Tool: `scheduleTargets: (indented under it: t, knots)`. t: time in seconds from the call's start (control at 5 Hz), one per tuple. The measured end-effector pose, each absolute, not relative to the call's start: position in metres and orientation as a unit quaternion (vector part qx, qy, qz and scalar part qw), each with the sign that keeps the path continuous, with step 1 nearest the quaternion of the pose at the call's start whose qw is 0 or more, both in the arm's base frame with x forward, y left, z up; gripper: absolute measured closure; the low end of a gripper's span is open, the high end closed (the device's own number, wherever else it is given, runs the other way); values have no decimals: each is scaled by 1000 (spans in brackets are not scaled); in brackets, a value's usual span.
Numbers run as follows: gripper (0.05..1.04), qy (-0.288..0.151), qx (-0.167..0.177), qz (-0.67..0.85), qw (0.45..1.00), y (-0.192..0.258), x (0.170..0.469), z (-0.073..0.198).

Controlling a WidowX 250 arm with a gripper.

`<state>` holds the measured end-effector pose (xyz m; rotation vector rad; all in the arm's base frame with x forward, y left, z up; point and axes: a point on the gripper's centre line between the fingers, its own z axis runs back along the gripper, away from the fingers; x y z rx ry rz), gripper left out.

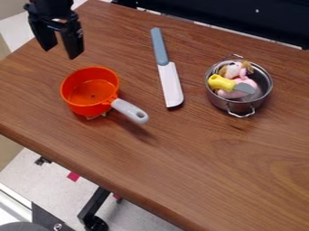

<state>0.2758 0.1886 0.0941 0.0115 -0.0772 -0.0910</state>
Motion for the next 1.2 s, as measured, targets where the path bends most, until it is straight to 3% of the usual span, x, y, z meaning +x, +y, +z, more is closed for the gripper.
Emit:
scheduleTargets:
  t: [0.4,0.8,1.0,1.2]
  knots:
    - [85,-50,10,-130,990,185,274,80]
    - [85,-42,19,-149,988,168,266,39]
    - [132,-41,10,-141,989,162,266,27]
    - [405,-40,-4,-123,992,163,269,27]
